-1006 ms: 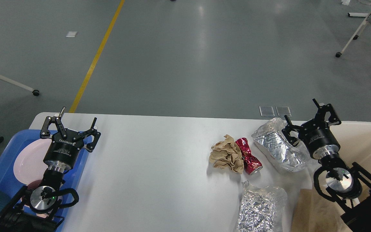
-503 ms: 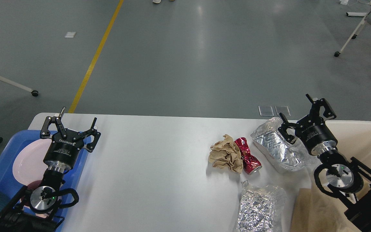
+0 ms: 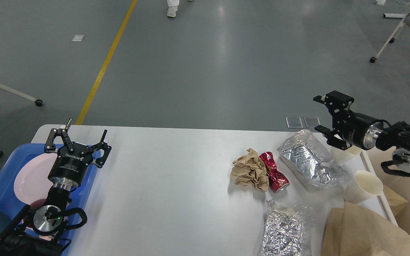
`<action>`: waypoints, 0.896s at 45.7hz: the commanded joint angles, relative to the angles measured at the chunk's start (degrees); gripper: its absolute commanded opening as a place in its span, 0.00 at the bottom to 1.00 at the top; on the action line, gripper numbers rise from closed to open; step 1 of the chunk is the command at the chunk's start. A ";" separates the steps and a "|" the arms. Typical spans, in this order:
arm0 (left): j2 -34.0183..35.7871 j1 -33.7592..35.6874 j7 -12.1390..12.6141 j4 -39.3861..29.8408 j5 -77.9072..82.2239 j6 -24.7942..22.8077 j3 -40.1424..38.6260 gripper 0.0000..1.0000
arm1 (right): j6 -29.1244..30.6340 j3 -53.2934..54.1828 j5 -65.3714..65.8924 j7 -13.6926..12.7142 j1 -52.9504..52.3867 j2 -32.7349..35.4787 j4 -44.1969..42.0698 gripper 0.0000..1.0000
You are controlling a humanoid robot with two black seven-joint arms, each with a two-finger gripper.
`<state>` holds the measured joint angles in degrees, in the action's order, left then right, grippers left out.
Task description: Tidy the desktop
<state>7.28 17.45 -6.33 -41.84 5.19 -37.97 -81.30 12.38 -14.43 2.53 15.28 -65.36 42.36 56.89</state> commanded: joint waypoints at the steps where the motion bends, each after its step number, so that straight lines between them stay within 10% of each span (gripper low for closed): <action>1: 0.01 0.04 0.00 0.00 0.00 0.00 0.00 0.96 | 2.38 -20.25 -0.60 -0.08 -12.50 -0.52 0.41 1.00; 13: 0.01 -0.04 0.09 0.00 0.00 0.00 0.00 0.96 | 29.36 -50.69 0.02 -2.88 -35.44 -8.95 1.99 1.00; 31: 0.01 -0.04 0.00 0.00 0.00 0.00 0.00 0.96 | 36.40 -54.91 -0.60 -32.33 -62.24 -10.54 25.35 1.00; 41: 0.01 -0.05 0.00 0.00 0.00 0.00 0.00 0.96 | 35.61 -65.80 -2.96 -32.42 -77.54 -13.52 37.67 1.00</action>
<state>7.29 17.44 -6.33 -41.83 5.18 -37.97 -81.30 48.66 -73.98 1.75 -17.28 -136.43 31.25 90.15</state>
